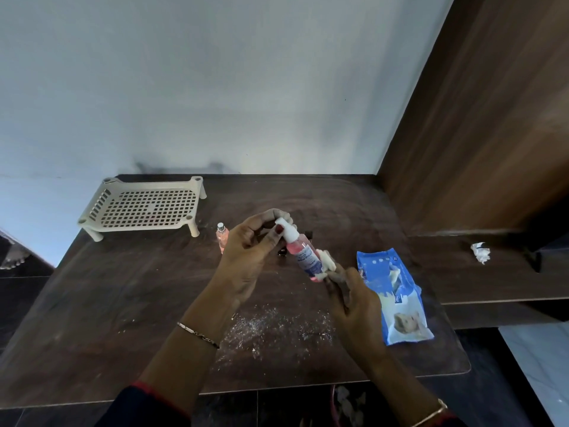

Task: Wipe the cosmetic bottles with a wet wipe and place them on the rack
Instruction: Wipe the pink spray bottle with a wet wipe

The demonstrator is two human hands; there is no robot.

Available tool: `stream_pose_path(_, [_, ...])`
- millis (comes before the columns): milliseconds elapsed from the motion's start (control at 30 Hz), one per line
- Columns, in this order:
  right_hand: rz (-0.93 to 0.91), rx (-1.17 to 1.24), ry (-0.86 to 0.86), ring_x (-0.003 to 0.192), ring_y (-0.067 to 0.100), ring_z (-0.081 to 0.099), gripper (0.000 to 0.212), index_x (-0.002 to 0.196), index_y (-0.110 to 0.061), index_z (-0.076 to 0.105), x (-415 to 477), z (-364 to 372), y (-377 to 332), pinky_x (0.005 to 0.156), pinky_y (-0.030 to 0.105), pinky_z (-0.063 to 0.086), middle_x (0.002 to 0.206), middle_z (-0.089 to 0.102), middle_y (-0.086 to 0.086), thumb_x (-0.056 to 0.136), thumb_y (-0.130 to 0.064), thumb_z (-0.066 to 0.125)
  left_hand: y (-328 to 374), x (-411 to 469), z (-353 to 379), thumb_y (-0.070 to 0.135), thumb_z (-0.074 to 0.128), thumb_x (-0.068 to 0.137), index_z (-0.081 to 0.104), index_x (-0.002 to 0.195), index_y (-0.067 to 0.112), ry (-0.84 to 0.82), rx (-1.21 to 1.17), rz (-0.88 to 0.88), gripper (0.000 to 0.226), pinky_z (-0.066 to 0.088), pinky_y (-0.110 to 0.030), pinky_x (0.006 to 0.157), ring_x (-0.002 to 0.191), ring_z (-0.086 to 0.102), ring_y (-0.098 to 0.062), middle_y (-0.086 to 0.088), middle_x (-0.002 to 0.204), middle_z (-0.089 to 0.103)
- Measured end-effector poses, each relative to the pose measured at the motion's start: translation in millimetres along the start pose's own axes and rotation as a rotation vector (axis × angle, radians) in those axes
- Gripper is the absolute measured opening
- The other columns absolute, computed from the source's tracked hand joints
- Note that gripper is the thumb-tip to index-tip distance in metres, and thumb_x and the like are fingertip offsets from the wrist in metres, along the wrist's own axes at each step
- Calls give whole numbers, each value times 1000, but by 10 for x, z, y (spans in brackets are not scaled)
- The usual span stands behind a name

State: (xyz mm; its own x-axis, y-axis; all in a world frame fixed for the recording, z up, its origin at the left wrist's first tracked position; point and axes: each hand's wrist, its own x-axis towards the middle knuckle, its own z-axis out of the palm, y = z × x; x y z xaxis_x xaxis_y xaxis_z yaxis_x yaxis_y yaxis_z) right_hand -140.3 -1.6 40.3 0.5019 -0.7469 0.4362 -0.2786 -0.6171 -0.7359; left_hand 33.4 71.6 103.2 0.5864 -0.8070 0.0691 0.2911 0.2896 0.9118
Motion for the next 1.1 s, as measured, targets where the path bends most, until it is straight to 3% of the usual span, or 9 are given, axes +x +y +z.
stream_pose_path(100, [-47,6,4,80,3,64,15,93,-25,56,77,20,-67,65,12,49,92,70,-10,85,-18,66,10,6,-4,10,61,80,64,106,5,-31,23,-32,27,54,-34,91,111,61,-29,-12,110,66])
stream_pose_path(167, [-82,60,11,88,4,65,14,98,-18,61,205,65,-202,72,24,54,98,69,-11,85,-14,66,2,-3,21,8,59,83,63,107,4,-57,41,-41,25,54,-33,90,108,63,-25,-10,107,68])
stream_pose_path(267, [-102,170,6,98,-1,61,12,96,-14,60,366,119,-372,81,24,54,103,61,-22,86,-8,66,8,-17,46,2,54,89,62,108,2,-69,68,-31,21,54,-31,89,101,64,-19,-9,103,67])
stream_pose_path(433, [-100,169,1,96,5,61,13,95,-15,61,204,149,-327,78,33,56,101,63,-10,85,-12,68,96,-60,-31,-3,48,92,64,99,7,-14,-2,4,20,53,-33,92,100,63,-19,-3,94,68])
stream_pose_path(533, [-71,174,-18,95,6,63,20,90,-28,57,-23,189,-356,77,36,56,100,64,-11,84,-14,70,154,-131,-180,-2,49,91,64,99,9,-25,-25,-2,21,50,-39,97,106,60,-23,-6,97,67])
stream_pose_path(600, [-40,192,-15,95,7,64,18,89,-25,58,-25,199,-362,78,37,56,98,65,-11,83,-14,70,161,-144,-206,3,53,87,63,102,8,-46,-28,-26,19,50,-38,98,110,60,-24,-9,102,66])
stream_pose_path(833, [133,483,-39,83,1,65,14,91,-22,61,164,331,-828,70,15,50,89,68,-7,88,-8,65,146,-243,-289,0,50,92,59,112,-2,-128,42,-55,22,53,-30,91,106,61,-22,-13,107,64])
stream_pose_path(933, [196,537,-71,81,4,65,8,96,-9,60,41,362,-780,67,19,52,89,67,-4,89,-8,63,150,-280,-329,-2,49,92,59,112,-3,-121,62,-47,22,54,-27,87,107,61,-20,-12,107,64])
stream_pose_path(1100, [309,585,-109,79,2,61,6,93,-5,59,-230,372,-660,67,20,50,84,65,-6,91,-10,60,138,-389,-418,-4,46,92,62,107,4,-111,3,-72,23,52,-35,96,109,62,-16,-6,107,66])
